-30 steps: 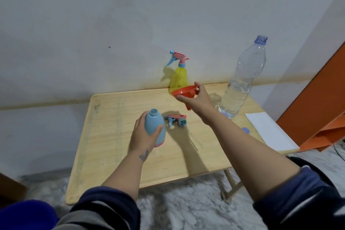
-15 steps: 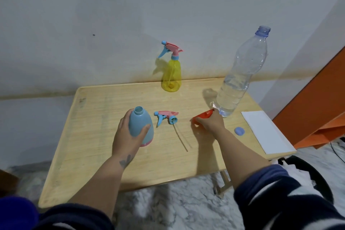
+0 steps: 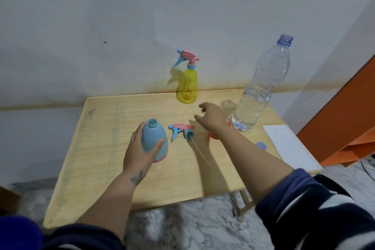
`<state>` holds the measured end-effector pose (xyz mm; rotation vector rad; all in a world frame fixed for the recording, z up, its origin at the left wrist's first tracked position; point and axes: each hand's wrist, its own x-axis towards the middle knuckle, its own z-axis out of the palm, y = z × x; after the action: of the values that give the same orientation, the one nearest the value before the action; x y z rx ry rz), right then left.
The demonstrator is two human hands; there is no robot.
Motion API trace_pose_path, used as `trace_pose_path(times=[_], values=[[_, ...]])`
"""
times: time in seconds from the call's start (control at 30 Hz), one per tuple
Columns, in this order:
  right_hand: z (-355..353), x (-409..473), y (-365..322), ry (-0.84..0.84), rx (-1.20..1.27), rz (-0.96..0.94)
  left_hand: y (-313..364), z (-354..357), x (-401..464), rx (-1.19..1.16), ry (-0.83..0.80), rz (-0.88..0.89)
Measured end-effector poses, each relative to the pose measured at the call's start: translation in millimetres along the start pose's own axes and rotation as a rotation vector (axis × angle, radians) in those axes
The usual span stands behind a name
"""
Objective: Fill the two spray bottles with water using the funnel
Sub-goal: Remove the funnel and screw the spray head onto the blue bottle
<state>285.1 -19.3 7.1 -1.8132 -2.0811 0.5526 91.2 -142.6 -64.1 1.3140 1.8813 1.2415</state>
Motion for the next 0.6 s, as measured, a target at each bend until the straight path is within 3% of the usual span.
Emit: trace_pose_path(times=[0.17, 0.4, 0.6], values=[[35, 8, -24, -0.263, -0.119, 0.155, -2, -1, 1, -0.013, -0.001, 0.011], [59, 12, -18, -0.283, 0.006, 0.341, -1, -2, -1, -0.007, -0.002, 0.026], [18, 22, -40, -0.23, 0.545, 0.446, 1, -2, 0, -0.029, -0.016, 0.008]])
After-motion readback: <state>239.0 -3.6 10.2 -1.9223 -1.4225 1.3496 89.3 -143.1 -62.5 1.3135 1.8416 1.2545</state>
